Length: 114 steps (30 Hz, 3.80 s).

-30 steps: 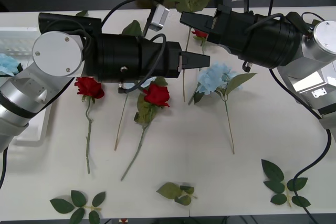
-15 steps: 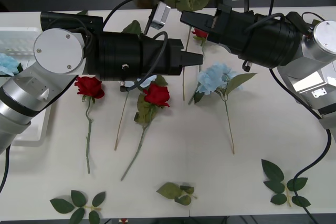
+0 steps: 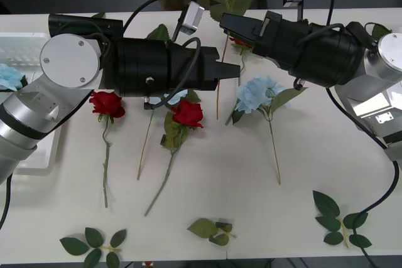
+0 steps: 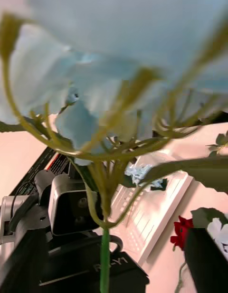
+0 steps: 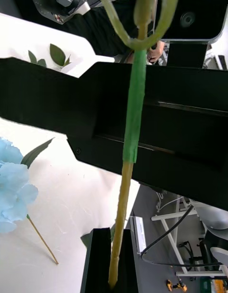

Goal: Place the red flowers into the right box and the blue flowers into the left box. If a person shows an open palm, hand one flower to the person first, then continue sorting.

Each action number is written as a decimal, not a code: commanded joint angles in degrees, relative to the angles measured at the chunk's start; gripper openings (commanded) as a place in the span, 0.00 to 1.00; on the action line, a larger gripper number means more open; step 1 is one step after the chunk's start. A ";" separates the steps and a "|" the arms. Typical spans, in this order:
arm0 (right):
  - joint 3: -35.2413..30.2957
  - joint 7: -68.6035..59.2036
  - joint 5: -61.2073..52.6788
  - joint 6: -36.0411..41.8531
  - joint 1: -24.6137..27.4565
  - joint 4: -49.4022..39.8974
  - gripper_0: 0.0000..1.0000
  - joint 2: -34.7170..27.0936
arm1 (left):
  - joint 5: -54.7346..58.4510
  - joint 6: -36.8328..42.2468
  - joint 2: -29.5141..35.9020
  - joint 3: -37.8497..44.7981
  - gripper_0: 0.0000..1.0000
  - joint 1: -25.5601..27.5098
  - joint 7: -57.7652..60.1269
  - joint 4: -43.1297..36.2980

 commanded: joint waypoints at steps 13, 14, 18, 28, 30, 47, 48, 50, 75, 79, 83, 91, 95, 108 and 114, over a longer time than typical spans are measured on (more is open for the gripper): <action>-6.98 -4.66 3.34 2.07 12.90 -2.70 0.91 -22.13 | 1.89 -0.81 1.78 0.96 0.00 -2.20 -4.06 -0.61; -7.15 -8.44 7.56 4.27 12.64 -2.70 0.92 -23.36 | 1.80 -0.64 3.19 1.40 0.00 -2.20 -3.88 -0.61; -10.14 -15.21 21.88 12.62 11.50 -2.70 0.91 -22.39 | 2.16 -0.55 10.13 1.57 0.00 -2.11 -1.42 -0.52; -9.88 -31.03 47.37 23.52 12.64 -13.42 0.92 -15.63 | 3.83 8.33 29.38 1.84 0.00 -2.11 9.74 6.34; -8.38 -33.84 50.80 21.49 13.25 -15.53 0.92 -13.60 | 3.83 9.91 31.31 1.84 0.00 -2.11 11.06 8.10; 8.14 -47.37 81.21 9.72 13.52 -15.80 0.91 -3.67 | 0.57 26.17 44.85 1.93 0.00 -2.11 11.14 28.31; 8.23 -47.29 81.91 9.37 13.52 -15.36 0.91 -3.06 | 0.22 26.26 45.02 1.84 0.00 -2.11 10.35 29.01; 8.23 -46.94 84.46 7.78 13.43 -13.25 0.92 -0.77 | -0.83 26.43 45.02 1.93 0.00 -2.11 7.54 32.18; 9.19 -46.14 90.61 6.29 11.58 -8.68 0.00 2.13 | -9.62 20.02 38.52 1.84 0.00 -2.02 -9.77 50.02; 8.84 -46.58 88.85 6.29 11.85 -12.54 0.00 -0.51 | -9.80 20.02 38.52 1.84 0.74 -2.02 -9.95 50.02; 5.24 -46.58 82.35 8.40 13.52 -21.24 0.00 -5.25 | -9.80 20.02 38.52 1.93 1.00 -2.02 -9.86 50.11; -8.30 -47.20 73.21 21.14 17.47 -45.50 0.00 -4.81 | -8.74 20.10 38.43 1.84 1.00 -1.49 -10.04 50.37; -11.20 -49.48 72.68 22.46 15.45 -53.50 0.00 0.02 | -8.39 20.19 38.43 1.84 1.00 -1.49 -10.21 50.37; 3.92 -48.96 95.36 -1.45 5.78 -46.64 0.00 5.29 | -7.95 20.46 38.43 1.93 1.00 -1.40 -10.30 50.37; 8.40 -50.45 101.42 -14.80 -0.81 -33.20 0.00 7.49 | -7.60 20.46 38.43 1.93 1.00 -1.40 -10.56 50.37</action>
